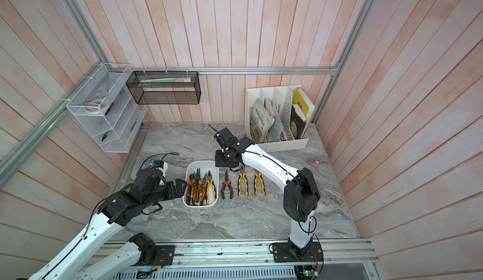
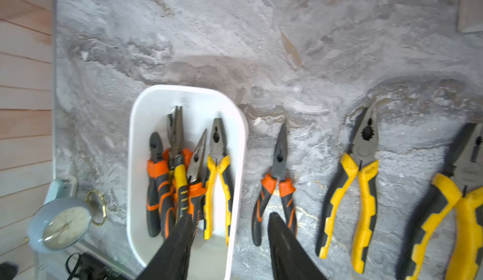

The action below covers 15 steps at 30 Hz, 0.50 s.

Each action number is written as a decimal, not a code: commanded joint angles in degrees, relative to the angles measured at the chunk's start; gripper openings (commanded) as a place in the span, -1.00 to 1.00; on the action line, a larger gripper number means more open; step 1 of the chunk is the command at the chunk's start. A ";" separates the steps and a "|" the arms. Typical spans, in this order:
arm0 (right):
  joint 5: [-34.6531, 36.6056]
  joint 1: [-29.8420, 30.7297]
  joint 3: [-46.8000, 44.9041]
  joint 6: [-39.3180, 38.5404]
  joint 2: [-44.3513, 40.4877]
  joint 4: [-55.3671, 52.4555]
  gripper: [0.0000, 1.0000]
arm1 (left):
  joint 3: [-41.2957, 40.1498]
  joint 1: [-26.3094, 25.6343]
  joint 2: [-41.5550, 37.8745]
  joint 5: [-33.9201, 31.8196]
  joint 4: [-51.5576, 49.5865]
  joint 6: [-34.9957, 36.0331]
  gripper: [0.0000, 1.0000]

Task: Take the pliers out of the storage box
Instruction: Place the pliers at the center of the board, then pick up the pliers from the storage box.

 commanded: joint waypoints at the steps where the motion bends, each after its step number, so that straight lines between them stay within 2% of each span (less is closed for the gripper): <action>1: -4.45 3.31 -2.61 1.01 -0.10 2.44 -0.02 | -0.22 -0.18 -0.45 -0.87 -0.31 0.23 1.00; 7: -5.21 8.80 -0.51 1.90 3.90 3.14 -0.02 | 0.76 -0.18 -3.76 -4.45 -2.09 -1.82 1.00; 15: -4.90 12.08 7.83 2.02 12.43 -0.26 -0.04 | 3.06 -0.20 -19.81 -12.30 -9.08 -11.37 1.00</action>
